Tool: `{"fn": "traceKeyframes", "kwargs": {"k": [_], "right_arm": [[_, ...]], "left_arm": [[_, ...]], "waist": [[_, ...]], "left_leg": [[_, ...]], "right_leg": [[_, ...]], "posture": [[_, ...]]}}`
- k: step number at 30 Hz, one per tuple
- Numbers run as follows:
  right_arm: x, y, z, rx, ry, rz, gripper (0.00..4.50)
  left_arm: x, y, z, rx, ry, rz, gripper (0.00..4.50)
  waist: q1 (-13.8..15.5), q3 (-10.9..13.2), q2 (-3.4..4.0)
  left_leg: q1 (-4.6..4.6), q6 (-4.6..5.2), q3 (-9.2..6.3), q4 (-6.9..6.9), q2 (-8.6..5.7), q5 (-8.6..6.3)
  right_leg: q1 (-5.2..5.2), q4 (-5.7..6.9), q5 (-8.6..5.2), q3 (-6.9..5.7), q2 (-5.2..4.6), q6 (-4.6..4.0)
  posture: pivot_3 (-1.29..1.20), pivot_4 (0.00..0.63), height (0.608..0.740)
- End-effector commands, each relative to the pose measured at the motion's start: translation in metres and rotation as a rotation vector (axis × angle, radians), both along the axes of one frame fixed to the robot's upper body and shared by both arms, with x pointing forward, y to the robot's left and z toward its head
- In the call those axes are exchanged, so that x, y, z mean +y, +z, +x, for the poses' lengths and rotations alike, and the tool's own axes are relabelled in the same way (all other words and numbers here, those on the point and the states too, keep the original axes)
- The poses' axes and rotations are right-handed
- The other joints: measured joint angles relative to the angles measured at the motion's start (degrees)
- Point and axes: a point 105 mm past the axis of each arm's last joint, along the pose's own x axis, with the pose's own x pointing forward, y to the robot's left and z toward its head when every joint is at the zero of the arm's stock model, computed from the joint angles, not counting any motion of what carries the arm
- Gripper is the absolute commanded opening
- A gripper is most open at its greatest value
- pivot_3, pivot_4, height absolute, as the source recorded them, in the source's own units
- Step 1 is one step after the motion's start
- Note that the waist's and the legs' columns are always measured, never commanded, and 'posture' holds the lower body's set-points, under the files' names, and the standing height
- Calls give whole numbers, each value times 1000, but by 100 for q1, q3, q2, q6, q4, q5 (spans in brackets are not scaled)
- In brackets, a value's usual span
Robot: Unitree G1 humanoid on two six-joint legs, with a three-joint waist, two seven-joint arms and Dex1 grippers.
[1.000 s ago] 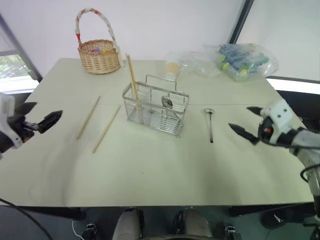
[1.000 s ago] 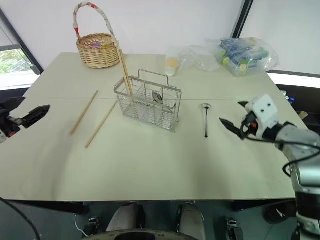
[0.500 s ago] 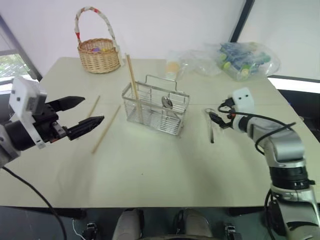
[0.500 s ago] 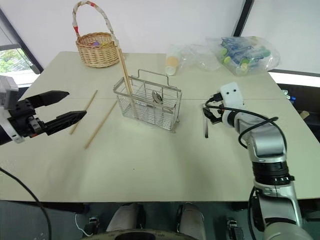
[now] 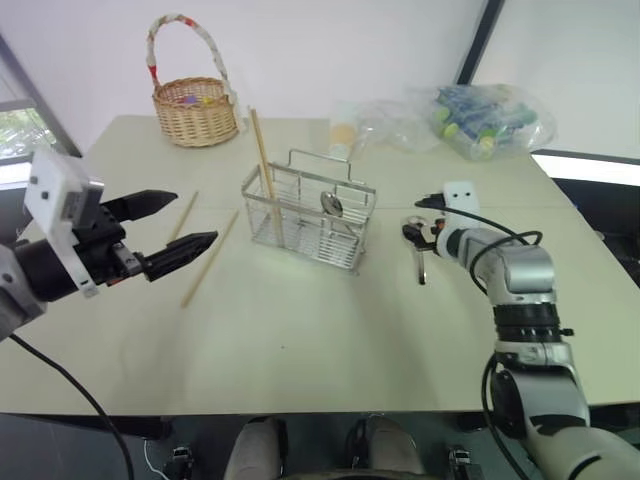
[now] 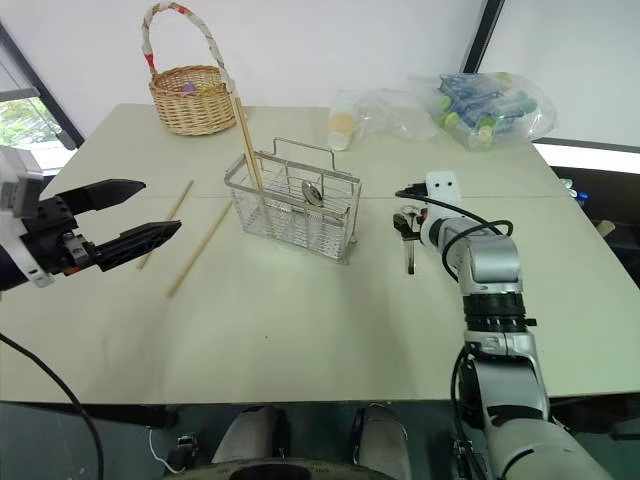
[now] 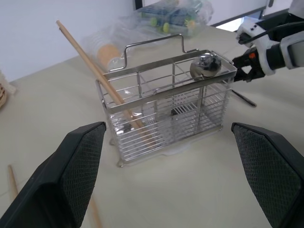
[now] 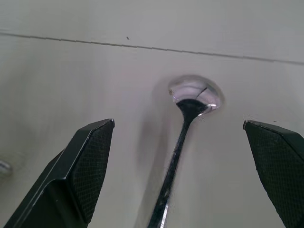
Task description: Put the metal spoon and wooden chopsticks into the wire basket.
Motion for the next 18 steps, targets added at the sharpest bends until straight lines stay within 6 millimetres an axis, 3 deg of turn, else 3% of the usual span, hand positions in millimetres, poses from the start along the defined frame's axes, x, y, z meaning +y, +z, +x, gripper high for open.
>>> {"fn": "traceKeyframes", "kwargs": {"k": [1, 5, 6, 8, 15, 18], "right_arm": [[-2, 10, 11, -25, -59, 70, 4500], [-2, -1, 18, 6, -98, 102, 4500], [-1, -4, 19, 7, -100, 101, 4245], [-1, -10, 20, 10, -105, 87, 3667], [1, -20, 21, 26, -118, 119, 207], [-1, -20, 21, 24, -122, 119, 96]], "left_arm": [[-3, 12, -4, -52, -4, 22, 4472], [-5, 16, -4, -59, -4, 23, 4472], [-5, 17, -3, -61, -3, 22, 4492], [-5, 19, -2, -67, 0, 19, 4500], [-7, 22, -1, -74, -1, 10, 4500], [-8, 22, 0, -77, 0, 6, 4500]], "waist": [[-45, -1, -1], [-84, 0, -1], [-88, 0, -1], [-92, -1, 0], [-118, -2, -2], [-112, -2, -2]], "left_leg": [[-2, 0, -1, 4, 0, 0], [-5, 1, -10, 5, 0, -1], [-6, 2, -10, 5, 0, -1], [-8, 4, -9, 8, 0, -2], [-7, 12, -6, 16, 2, -7], [-8, 12, -7, 17, 3, -7]], "right_leg": [[-6, 8, -1, 1, 0, 0], [-9, 17, -5, 1, 3, -7], [-11, 18, -5, 1, 3, -6], [-13, 19, -6, 1, 3, -6], [-12, 24, -6, 2, 8, -4], [-12, 25, -7, 2, 9, -5]], "posture": [[0, 150, 623], [0, 150, 623], [0, 150, 623], [0, 150, 623], [0, 150, 623], [0, 150, 623]]}}
